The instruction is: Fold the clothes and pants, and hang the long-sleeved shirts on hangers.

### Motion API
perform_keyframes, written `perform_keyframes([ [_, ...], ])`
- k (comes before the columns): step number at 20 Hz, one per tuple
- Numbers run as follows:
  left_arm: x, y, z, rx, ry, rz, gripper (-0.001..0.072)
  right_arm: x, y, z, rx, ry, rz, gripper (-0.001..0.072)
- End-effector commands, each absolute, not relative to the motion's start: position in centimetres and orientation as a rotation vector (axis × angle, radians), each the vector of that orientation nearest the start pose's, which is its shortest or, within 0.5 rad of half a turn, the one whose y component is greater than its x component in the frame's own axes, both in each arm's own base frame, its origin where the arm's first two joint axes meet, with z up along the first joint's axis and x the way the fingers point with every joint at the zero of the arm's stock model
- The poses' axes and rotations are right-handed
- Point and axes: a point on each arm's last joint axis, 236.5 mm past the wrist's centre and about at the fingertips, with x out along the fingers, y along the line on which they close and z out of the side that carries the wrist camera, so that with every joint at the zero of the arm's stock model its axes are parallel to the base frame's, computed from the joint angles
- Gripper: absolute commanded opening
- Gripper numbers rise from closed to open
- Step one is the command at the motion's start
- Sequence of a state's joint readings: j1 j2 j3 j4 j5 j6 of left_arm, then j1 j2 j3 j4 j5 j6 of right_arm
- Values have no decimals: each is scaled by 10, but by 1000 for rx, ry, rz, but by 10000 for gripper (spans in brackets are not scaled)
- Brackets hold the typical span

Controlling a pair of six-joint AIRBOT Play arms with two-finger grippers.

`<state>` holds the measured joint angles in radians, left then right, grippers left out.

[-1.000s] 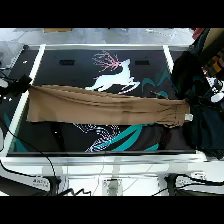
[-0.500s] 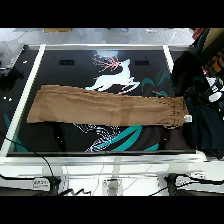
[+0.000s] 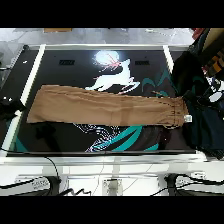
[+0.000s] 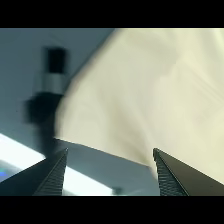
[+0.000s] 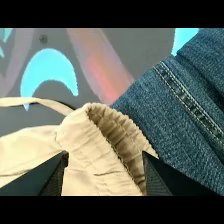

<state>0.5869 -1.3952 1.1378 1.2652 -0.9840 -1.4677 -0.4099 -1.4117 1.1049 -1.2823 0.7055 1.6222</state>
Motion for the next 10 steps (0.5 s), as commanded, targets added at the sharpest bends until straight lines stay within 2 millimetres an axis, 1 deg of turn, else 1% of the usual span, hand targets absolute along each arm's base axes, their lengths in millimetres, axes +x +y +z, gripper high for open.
perform_keyframes([
  [1, 386, 158, -59, -831, 964, 356, 581, 442, -144, -20, 524, 933, -325, 522],
  [3, 388, 160, -76, -915, 910, 405, 581, 442, -144, -20, 524, 933, -325, 522],
  [5, 387, 163, -92, -925, 925, 429, 583, 442, -144, -20, 512, 934, -319, 523],
  [6, 387, 164, -97, -928, 929, 437, 630, 442, -144, -20, 493, 937, -307, 523],
  [7, 387, 166, -102, -932, 927, 446, 716, 442, -144, -20, 483, 938, -301, 523],
  [9, 394, 172, -104, -955, 888, 471, 715, 443, -143, -19, 485, 937, -300, 523],
  [10, 400, 179, -103, -947, 848, 491, 714, 443, -142, -19, 490, 936, -298, 523],
])
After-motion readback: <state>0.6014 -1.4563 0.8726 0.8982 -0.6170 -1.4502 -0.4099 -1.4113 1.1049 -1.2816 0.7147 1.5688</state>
